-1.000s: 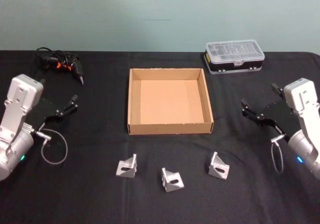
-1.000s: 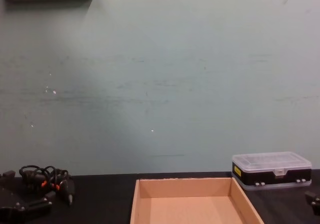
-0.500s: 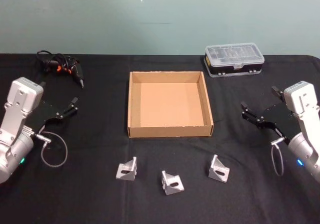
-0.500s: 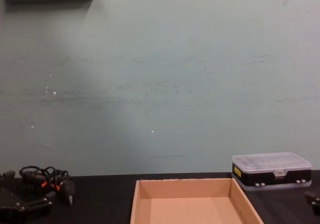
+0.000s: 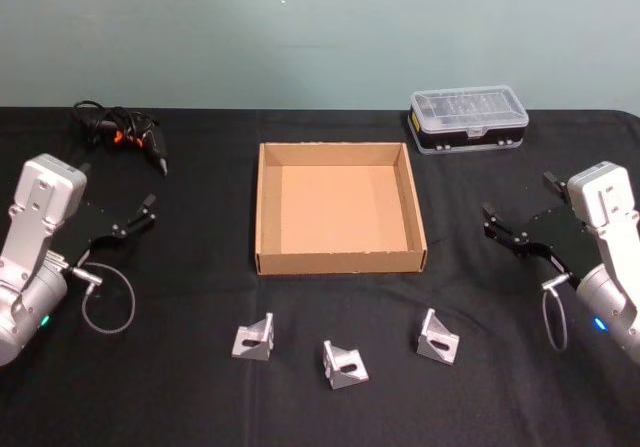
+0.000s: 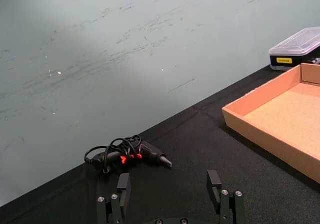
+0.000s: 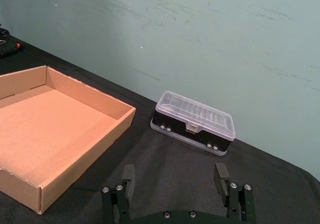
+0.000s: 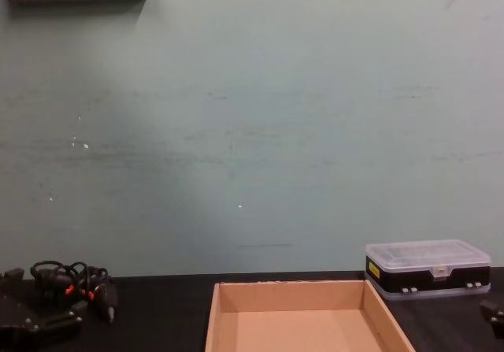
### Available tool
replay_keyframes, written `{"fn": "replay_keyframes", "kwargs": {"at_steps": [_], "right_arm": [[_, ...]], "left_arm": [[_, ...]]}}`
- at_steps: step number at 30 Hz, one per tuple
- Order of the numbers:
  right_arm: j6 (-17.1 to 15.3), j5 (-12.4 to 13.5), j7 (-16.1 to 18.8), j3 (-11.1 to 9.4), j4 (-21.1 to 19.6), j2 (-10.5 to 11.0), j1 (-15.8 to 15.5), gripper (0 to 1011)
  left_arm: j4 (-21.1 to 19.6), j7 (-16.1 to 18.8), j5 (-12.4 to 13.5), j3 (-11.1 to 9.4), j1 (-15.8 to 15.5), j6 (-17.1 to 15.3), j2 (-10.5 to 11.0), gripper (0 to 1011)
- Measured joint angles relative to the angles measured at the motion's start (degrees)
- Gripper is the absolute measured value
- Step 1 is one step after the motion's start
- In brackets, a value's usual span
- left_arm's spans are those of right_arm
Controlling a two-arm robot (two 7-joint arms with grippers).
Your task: Use one hand to pick up the angle iron from the table and place it into the box.
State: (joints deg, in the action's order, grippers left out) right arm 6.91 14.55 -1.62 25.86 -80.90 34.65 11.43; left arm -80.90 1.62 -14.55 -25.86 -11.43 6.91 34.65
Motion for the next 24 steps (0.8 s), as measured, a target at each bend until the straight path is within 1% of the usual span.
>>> {"fn": "replay_keyframes", "kwargs": {"at_steps": [24], "right_arm": [[0.0,0.0,0.0,0.0,0.0,0.0,0.0,1000]], "left_arm": [[0.0,0.0,0.0,0.0,0.0,0.0,0.0,1000]]}}
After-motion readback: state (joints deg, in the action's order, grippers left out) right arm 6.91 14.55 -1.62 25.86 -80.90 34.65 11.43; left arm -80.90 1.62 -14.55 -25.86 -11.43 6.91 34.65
